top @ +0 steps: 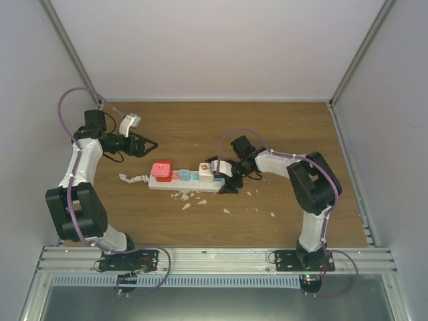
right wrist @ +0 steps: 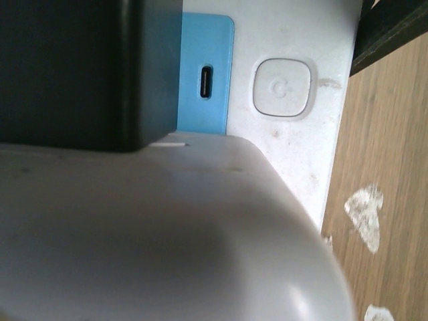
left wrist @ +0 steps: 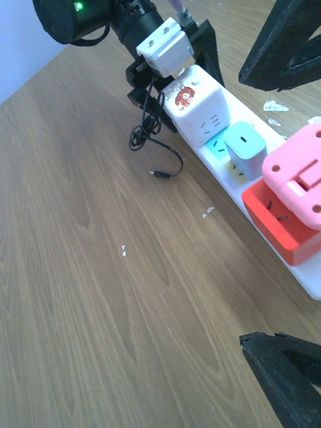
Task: Pull the plug off the socket
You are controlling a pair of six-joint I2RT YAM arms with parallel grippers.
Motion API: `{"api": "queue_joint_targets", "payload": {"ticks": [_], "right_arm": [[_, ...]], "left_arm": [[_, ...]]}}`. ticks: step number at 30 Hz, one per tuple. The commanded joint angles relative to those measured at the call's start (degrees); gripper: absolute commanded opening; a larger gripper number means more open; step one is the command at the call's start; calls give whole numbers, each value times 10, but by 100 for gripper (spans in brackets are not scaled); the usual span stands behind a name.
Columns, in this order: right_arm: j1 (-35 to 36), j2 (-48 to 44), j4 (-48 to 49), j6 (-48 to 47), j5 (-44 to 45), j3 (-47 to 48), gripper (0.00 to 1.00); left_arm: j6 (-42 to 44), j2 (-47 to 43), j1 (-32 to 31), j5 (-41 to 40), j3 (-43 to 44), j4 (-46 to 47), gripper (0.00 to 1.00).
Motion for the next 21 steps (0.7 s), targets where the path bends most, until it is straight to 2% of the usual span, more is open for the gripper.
{"api": "queue_joint_targets", "payload": {"ticks": [1, 14, 21], "right_arm": [[-33, -43, -53, -49, 19, -23, 64], [-133, -138, -94, -155, 29, -123, 64], [-202, -174, -123, -257, 28, -177, 64]], "left_arm": [[-13, -2, -10, -4, 15, 19, 99], [1, -8, -38, -26, -8, 29, 99], [19, -9, -68, -28, -22, 31, 99]]}}
